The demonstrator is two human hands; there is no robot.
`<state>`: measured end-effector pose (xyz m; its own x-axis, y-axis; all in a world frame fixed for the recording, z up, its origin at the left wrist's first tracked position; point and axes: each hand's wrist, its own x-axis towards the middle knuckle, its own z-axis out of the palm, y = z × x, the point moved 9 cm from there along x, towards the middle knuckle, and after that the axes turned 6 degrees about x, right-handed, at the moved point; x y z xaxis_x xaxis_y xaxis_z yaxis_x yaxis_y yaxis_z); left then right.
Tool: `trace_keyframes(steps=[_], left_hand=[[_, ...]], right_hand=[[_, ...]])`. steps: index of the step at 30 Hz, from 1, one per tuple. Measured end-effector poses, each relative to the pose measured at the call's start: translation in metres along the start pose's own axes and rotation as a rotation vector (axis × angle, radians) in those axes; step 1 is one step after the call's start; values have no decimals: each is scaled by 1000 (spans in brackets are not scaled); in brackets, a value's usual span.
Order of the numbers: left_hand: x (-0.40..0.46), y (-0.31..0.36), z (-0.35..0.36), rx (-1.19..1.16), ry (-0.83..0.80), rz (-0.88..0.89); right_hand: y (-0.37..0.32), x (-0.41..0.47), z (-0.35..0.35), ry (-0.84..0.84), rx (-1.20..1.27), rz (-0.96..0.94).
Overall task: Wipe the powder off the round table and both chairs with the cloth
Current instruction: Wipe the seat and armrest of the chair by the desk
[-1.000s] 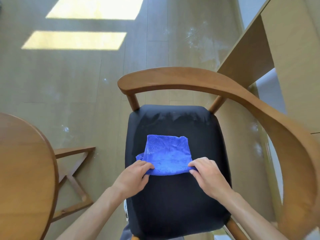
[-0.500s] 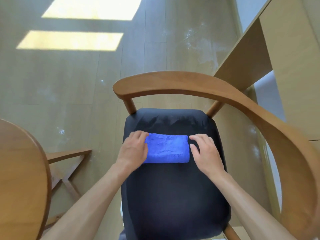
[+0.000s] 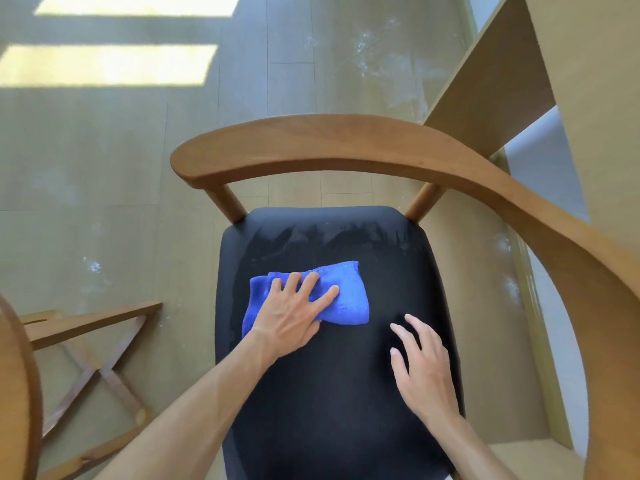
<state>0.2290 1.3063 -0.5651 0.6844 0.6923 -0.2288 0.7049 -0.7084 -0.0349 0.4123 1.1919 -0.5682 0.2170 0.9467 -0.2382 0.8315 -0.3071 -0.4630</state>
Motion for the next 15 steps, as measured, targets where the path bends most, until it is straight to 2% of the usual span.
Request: trace_keyframes(steps=[3,6,11,15], left_hand=[[-10,-19,-9,-152,106,-289],[-24,-42,-4,-249,112,-535],[-5,-28,13,-229,115,-447],[5,-21,14,-305,197,-490]], right_hand=[[4,-10,2,14,-32,5],[9,-14,11,-4,-71,11],[15,-15,39,-51,-163,-18],[20,-19,52,10,-217,-30]])
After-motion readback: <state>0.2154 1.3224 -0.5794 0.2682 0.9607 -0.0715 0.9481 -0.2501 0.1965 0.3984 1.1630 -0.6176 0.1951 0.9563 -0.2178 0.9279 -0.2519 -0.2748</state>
